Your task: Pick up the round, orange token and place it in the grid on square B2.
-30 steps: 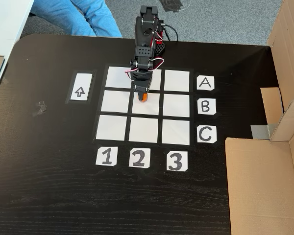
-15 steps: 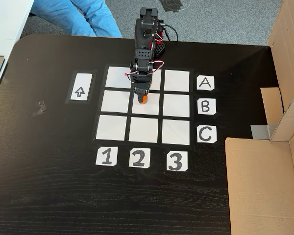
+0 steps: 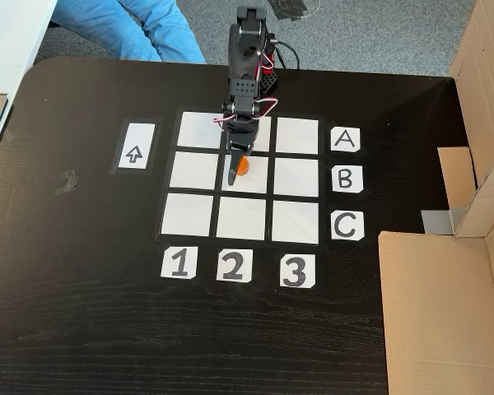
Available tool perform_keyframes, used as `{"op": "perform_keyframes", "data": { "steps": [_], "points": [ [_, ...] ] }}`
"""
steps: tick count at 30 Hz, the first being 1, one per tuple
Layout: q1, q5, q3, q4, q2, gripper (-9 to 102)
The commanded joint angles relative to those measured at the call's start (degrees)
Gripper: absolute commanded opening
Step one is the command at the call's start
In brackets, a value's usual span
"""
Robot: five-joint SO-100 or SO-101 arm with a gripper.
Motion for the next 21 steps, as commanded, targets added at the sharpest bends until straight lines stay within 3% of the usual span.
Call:
{"op": "perform_keyframes", "data": {
  "steps": [1, 9, 21],
  "points": [
    [-0.8, 0.5, 7.3, -3.9, 10.0, 78],
    [8.7, 0.9, 21.0, -13.7, 32.4, 78],
    [41.5, -4.9, 43.8, -21.6, 75.0, 75]
  ]
}}
